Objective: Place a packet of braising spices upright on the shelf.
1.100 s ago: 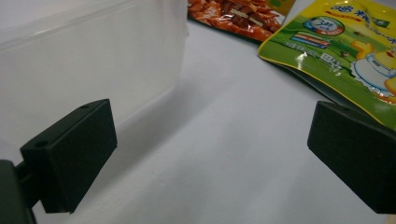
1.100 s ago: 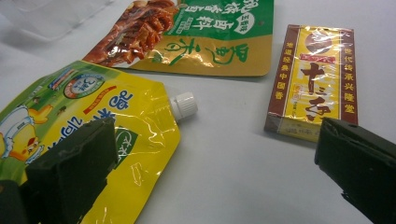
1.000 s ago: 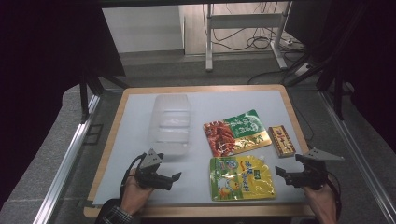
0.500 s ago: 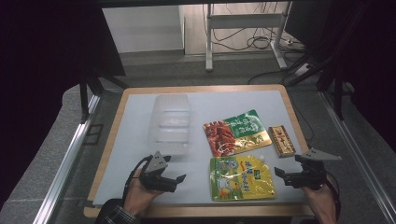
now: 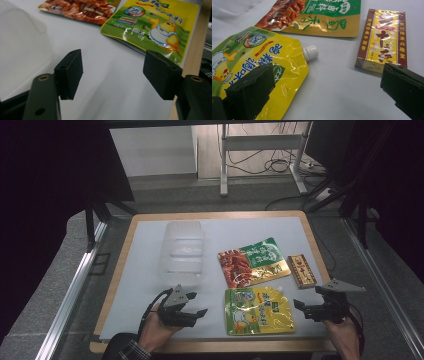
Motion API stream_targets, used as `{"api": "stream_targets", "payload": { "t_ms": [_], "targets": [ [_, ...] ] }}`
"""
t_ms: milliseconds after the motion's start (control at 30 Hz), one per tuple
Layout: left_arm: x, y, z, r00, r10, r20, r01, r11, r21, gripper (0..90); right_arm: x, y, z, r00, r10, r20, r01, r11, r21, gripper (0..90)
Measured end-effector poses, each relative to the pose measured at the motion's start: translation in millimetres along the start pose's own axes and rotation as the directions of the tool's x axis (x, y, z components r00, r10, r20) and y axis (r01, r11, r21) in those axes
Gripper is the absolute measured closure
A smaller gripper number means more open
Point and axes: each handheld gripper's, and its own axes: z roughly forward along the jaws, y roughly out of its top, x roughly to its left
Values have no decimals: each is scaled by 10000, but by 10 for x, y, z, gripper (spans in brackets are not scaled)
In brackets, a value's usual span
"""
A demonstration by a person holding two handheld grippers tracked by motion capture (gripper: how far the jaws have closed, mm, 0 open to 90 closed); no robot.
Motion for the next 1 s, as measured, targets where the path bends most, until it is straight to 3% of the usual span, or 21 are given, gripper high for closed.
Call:
{"api": "stream_targets", "payload": {
  "t_ms": [467,1000],
  "targets": [
    [-110,130,219,9970,482,600,-480,9988,-48,597,-4,-9,26,10000,57,-25,-57,9998,201,0],
    [-136,190,404,9908,638,1193,-666,9976,190,895,-6,-16,41,10000,67,-39,-66,9995,294,0]
  ]
}}
